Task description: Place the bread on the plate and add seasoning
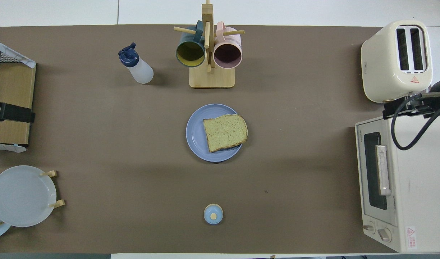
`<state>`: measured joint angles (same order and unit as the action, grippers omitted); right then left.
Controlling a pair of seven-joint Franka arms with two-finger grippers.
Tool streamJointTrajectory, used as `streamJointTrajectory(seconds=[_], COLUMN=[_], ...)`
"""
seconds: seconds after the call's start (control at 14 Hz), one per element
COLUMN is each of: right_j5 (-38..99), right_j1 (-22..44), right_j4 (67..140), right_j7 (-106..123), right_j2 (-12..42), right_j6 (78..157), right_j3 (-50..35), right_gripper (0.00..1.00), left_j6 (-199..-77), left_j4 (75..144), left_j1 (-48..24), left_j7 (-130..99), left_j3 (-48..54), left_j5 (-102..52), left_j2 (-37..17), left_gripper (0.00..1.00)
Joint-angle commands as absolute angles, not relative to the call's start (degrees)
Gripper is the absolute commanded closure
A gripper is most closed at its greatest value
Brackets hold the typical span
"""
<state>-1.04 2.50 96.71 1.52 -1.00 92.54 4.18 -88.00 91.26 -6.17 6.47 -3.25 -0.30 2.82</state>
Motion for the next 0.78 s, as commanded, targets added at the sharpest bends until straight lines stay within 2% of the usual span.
streamJointTrajectory(seconds=[0.0,0.71], right_j5=[-0.7,-0.7], right_j1=[1.85,1.85], right_j4=[97.12,97.12], right_j7=[0.88,0.88], right_j2=[-1.58,-1.58], right_j6=[92.37,92.37], right_j3=[3.78,3.78], right_gripper=[0.0,0.0], left_j6=[-89.55,-87.37], left_j4=[95.27,93.6], left_j1=[-5.54,-5.01], left_j7=[5.27,3.08], left_j3=[-2.81,-2.37], left_j5=[-1.23,-1.05], left_j2=[5.71,4.13], left_gripper=[0.0,0.0])
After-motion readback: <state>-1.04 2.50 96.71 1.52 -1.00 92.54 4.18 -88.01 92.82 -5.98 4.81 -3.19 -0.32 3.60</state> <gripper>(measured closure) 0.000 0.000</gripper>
